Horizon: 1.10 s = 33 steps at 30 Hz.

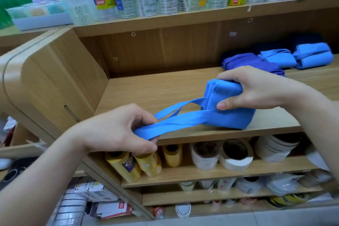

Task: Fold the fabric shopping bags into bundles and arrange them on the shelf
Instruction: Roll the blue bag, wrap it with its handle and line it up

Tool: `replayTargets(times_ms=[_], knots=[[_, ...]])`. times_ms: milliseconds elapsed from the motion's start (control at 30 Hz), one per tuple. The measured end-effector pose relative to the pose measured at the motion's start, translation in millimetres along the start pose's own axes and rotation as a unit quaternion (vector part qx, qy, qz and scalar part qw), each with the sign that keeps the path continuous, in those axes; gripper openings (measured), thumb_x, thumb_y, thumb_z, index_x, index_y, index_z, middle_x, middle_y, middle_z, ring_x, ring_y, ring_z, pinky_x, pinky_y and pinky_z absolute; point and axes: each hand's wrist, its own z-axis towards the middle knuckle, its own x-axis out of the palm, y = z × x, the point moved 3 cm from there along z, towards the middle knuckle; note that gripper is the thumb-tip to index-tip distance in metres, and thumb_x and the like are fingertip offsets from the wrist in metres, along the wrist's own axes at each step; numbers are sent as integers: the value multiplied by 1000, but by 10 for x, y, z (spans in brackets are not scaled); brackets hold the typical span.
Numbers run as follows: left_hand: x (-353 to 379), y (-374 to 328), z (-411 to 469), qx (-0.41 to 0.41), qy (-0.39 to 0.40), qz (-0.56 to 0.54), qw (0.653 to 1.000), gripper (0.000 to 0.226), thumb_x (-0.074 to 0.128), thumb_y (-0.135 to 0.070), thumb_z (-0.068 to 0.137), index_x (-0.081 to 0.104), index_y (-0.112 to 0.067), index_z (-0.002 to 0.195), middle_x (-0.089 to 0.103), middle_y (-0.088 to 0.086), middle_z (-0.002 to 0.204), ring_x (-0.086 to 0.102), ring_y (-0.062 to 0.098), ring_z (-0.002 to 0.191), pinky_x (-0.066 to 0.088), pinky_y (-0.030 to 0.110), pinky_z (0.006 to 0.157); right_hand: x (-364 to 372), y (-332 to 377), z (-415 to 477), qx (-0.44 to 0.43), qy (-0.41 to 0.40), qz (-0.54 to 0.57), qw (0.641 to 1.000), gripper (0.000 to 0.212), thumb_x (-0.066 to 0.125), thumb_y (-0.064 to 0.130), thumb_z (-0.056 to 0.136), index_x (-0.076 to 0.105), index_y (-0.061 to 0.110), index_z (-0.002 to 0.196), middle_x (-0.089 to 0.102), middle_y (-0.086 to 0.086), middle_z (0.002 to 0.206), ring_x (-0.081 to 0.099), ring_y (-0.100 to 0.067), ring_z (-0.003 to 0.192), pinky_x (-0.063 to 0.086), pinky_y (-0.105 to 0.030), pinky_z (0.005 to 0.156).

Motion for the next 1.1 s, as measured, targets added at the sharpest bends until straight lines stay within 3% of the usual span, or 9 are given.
replayTargets(times_ms=[133, 233, 300, 433, 567, 733, 867, 1000, 1100], knots=[[-68, -55, -30, 197, 45, -300, 932, 17, 69, -21, 83, 67, -4, 86, 65, 10, 68, 65, 21, 72, 51, 34, 81, -17, -39, 35, 9, -6, 55, 998, 23, 80, 30, 77, 66, 15, 86, 64, 0, 82, 62, -18, 74, 49, -33, 63], [-108, -85, 38, 293, 59, -492, 818, 28, 50, 1, 82, 58, 12, 107, 68, 22, 86, 65, 39, 93, 36, 52, 109, -18, -61, 34, 21, -10, 114, 993, 24, 78, 28, 78, 68, 17, 96, 69, -2, 89, 67, -19, 82, 54, -35, 68], [-111, -125, 129, 313, 77, -568, 757, 47, 34, 16, 83, 48, 14, 128, 65, 29, 103, 64, 44, 100, 39, 53, 107, 0, -35, 38, 18, -15, 145, 989, 30, 78, 28, 77, 67, 24, 105, 68, 5, 94, 67, -12, 85, 55, -28, 71], [-44, -218, 334, 295, -7, -529, 796, 55, 53, 13, 87, 56, -13, 136, 56, 21, 136, 73, 29, 84, 60, 32, 77, 15, 75, 57, -8, -28, 94, 995, 50, 79, 28, 79, 57, 40, 122, 62, 26, 104, 61, 2, 97, 50, -17, 80], [-7, -183, 466, 206, -125, -435, 867, 76, 86, -4, 64, 62, -39, 127, 56, 7, 141, 55, 16, 102, 53, 12, 59, -75, 189, -7, -13, -98, -35, 994, 34, 78, 29, 81, 53, 37, 103, 64, 9, 89, 60, -8, 81, 52, -38, 71], [-18, -196, 565, 159, -155, -483, 847, 66, 84, -22, 71, 59, -37, 130, 59, 4, 137, 63, 0, 60, 47, 6, 44, 33, 473, -135, -59, -124, -175, 975, 57, 74, 18, 82, 34, 44, 113, 54, 18, 87, 53, -6, 71, 45, -29, 61], [39, -230, 623, 138, -144, -475, 857, 53, 70, -19, 84, 55, -33, 133, 60, 3, 137, 67, 4, 66, 49, 9, 43, 173, 582, -102, -84, -74, -296, 949, 75, 61, 16, 86, 20, 62, 130, 34, 10, 85, 43, -11, 65, 36, -28, 49], [103, -194, 665, 110, -160, -524, 829, 51, 63, -25, 85, 53, -25, 135, 61, 4, 136, 69, 8, 77, 51, 10, 47, 219, 536, -26, -64, -78, -221, 970, 48, 62, 31, 90, 48, 55, 129, 36, 10, 81, 44, -11, 70, 39, -32, 56], [149, -175, 631, 101, -190, -573, 791, 46, 57, -19, 89, 53, -11, 134, 64, 11, 130, 71, 13, 88, 55, 13, 55, 194, 487, 60, -59, -110, -179, 976, 20, 61, 47, 89, 68, 43, 107, 39, 9, 72, 44, -9, 67, 38, -35, 59]])
